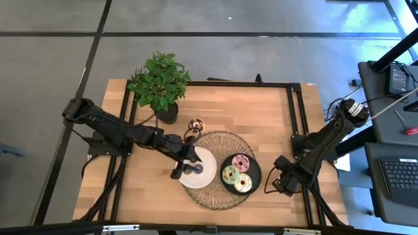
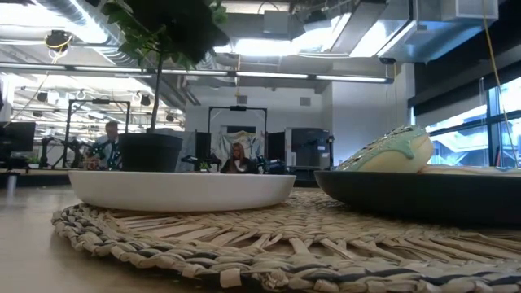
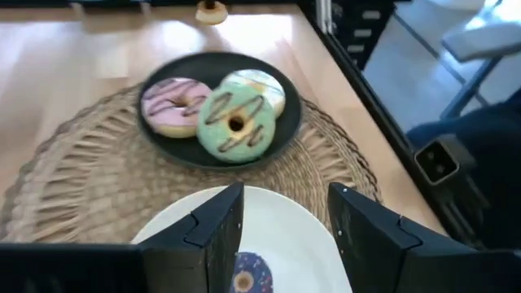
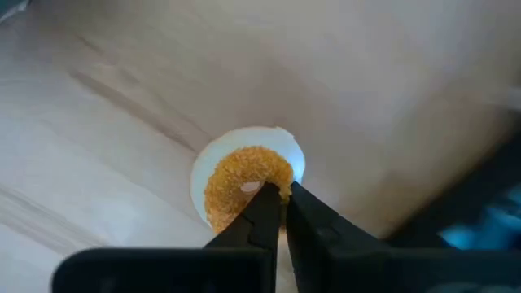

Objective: Pick & Place donuts
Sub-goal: Put the small orange donut on the white plate

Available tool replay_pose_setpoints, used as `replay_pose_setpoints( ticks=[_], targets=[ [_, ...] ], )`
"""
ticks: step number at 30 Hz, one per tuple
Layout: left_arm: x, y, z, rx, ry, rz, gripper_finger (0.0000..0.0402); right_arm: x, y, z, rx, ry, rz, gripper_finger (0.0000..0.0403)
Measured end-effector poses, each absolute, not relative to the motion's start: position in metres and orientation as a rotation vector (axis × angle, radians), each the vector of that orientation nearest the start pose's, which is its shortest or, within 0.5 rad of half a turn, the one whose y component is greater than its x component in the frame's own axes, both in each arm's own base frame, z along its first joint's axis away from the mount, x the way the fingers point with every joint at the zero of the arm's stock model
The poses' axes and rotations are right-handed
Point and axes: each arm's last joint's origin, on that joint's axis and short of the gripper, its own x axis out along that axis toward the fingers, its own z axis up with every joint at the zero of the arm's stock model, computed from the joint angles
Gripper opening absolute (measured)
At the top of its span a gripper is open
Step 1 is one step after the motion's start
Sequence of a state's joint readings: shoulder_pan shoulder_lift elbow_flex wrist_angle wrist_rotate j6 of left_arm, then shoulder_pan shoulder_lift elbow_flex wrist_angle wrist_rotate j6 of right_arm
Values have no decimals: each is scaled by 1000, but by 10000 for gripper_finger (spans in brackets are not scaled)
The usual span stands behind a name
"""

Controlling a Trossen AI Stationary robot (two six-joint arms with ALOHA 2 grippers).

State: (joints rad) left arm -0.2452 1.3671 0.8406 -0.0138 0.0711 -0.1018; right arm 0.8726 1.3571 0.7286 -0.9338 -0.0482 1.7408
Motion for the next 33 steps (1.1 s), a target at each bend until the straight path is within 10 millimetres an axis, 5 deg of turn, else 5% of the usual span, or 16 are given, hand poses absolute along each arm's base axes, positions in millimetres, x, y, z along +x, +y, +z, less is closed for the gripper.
replay_pose_setpoints(
  ticks=[6,16,26,33],
  targets=[
    [267,-68,262,-78,510,-236,175,139,154,207,590,1386,-677,14],
    [261,-78,265,-52,493,-216,173,201,138,257,345,1045,-383,14],
    [260,-81,265,-41,497,-202,173,274,110,265,89,759,-101,19],
    [261,-81,264,-41,501,-202,174,312,94,247,2,672,-107,20]
  ],
)
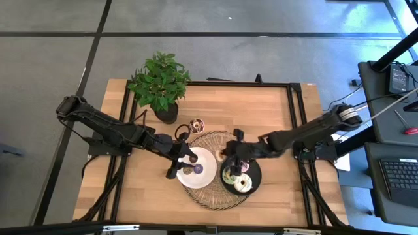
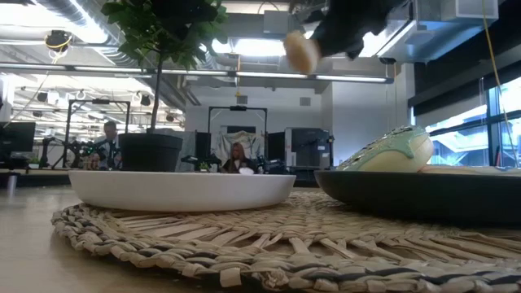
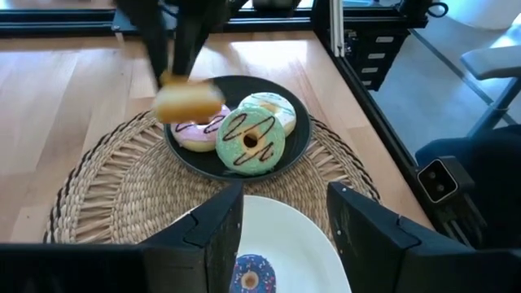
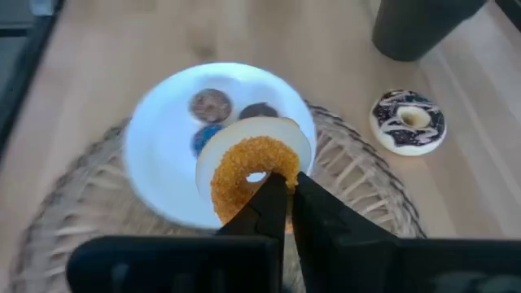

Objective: Pick & Place donuts
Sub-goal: Put the small orange donut on the white plate

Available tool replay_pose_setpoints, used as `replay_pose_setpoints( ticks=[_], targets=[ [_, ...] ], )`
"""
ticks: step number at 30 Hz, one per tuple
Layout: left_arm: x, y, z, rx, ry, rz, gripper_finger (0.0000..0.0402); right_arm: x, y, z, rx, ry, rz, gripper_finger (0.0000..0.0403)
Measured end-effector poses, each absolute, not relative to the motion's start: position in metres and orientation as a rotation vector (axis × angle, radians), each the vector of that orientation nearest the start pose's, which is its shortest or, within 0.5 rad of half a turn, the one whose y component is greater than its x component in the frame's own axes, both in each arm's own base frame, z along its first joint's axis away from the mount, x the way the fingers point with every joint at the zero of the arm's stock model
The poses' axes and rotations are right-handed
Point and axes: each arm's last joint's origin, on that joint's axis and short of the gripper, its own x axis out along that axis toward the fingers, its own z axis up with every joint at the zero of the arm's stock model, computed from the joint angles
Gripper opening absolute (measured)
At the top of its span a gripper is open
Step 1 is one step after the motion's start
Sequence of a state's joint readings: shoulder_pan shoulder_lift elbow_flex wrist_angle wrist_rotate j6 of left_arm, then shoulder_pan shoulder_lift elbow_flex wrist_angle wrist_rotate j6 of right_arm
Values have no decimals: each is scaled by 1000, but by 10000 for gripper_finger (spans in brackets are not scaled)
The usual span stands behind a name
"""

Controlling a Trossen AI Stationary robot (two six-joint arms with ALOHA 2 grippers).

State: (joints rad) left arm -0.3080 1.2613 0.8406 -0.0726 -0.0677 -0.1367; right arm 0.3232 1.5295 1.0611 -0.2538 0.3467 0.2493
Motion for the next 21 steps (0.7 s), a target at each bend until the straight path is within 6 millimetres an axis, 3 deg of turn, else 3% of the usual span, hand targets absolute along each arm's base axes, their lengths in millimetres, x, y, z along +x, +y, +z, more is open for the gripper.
replay_pose_setpoints(
  ticks=[7,12,21],
  targets=[
    [260,-82,264,-56,502,-202,175,336,80,221,-48,688,-146,20],
    [260,-82,264,-76,503,-185,173,338,77,220,-106,672,-195,21],
    [259,-75,260,-131,519,67,171,343,80,225,-86,611,-132,21]
  ],
)
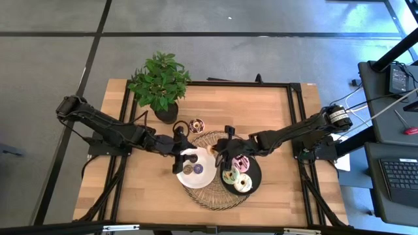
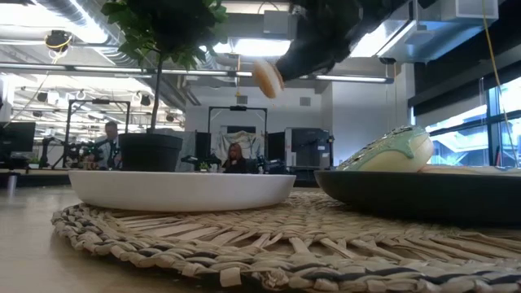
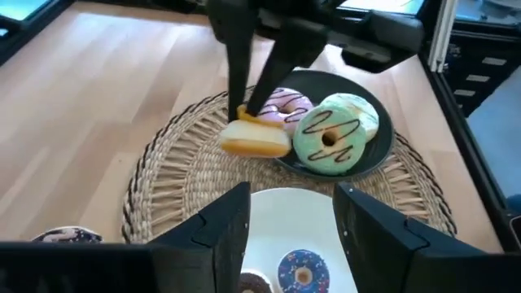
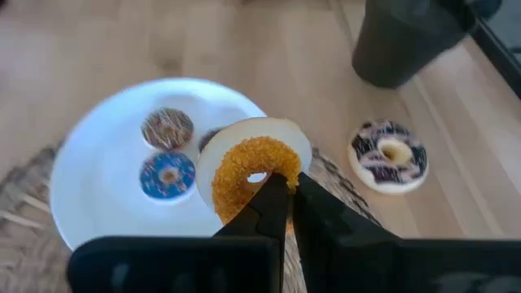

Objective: Pick & Place donuts
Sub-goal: Put the small orange donut on the white plate

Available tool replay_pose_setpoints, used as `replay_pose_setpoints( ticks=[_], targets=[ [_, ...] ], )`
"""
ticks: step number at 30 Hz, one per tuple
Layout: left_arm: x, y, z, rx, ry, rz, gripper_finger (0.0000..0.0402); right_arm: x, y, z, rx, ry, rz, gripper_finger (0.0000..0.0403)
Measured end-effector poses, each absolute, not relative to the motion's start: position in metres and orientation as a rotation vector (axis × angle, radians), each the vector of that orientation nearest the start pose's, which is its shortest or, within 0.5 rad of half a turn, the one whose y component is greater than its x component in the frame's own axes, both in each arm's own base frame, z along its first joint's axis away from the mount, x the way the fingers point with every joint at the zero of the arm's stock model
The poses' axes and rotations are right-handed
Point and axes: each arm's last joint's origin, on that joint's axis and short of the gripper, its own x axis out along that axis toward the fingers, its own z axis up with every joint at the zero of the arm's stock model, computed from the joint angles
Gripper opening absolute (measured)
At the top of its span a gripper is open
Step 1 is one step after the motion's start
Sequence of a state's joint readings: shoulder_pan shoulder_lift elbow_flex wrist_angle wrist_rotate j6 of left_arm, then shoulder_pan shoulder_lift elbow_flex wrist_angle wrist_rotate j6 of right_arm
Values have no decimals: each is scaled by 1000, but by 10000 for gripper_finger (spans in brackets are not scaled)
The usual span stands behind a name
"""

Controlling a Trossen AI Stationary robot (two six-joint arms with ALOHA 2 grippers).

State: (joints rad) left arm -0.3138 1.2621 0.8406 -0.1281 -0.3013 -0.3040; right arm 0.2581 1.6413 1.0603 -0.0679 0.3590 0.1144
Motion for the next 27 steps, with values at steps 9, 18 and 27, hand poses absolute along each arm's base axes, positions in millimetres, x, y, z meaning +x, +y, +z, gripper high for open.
replay_pose_setpoints(
  ticks=[9,18,27],
  targets=[
    [260,-76,256,-247,512,148,171,347,82,232,-98,538,-90,21],
    [288,-84,239,-305,422,176,171,350,78,236,-124,482,-170,21],
    [293,-81,229,-321,409,317,171,350,78,236,-121,478,-177,21]
  ],
)
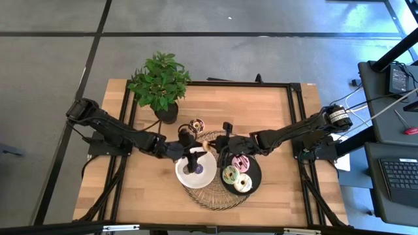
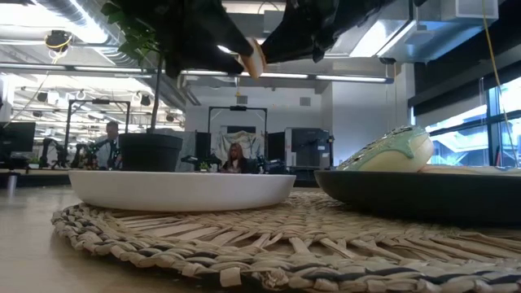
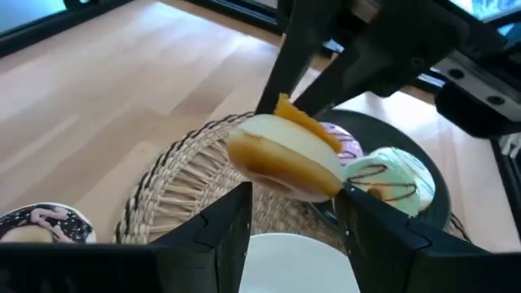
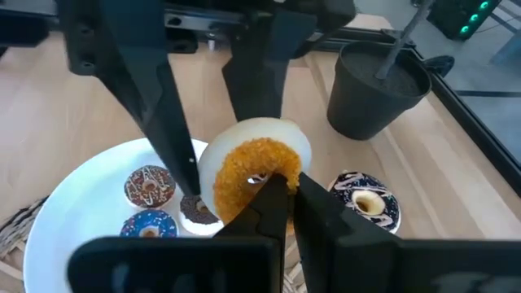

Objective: Pick & Place donuts
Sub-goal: Put the small orange donut on the white plate

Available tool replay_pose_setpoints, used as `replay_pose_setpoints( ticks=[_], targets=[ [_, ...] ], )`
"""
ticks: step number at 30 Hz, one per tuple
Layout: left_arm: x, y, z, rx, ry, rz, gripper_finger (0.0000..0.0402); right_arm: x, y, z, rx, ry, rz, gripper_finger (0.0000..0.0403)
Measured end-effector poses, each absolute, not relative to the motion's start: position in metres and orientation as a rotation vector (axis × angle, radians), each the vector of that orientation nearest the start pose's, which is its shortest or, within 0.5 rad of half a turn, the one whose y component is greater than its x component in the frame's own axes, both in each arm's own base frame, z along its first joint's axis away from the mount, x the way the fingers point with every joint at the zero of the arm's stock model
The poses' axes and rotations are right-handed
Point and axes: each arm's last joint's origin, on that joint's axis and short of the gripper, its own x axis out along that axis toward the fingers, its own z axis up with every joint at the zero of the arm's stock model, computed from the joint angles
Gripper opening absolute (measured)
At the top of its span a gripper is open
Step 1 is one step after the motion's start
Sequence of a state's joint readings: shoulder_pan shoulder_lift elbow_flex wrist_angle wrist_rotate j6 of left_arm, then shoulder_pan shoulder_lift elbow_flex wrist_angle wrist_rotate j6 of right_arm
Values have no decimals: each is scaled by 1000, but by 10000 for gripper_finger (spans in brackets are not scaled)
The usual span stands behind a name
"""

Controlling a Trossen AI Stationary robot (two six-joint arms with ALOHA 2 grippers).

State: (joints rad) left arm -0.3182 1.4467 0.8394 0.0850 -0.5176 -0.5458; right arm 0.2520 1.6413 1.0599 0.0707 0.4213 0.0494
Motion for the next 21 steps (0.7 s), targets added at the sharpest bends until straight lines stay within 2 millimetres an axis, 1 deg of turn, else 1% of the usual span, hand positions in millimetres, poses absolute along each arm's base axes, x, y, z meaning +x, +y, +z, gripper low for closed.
replay_pose_setpoints(
  ticks=[5,14,17,21],
  targets=[
    [292,-81,229,-324,385,368,171,350,78,236,-120,478,-182,21],
    [292,-81,229,-316,385,369,169,350,78,236,-123,482,-180,21],
    [292,-81,229,-315,385,369,159,350,78,236,-125,487,-178,21],
    [292,-81,229,-304,388,364,129,349,78,235,-128,496,-178,21]
  ],
)
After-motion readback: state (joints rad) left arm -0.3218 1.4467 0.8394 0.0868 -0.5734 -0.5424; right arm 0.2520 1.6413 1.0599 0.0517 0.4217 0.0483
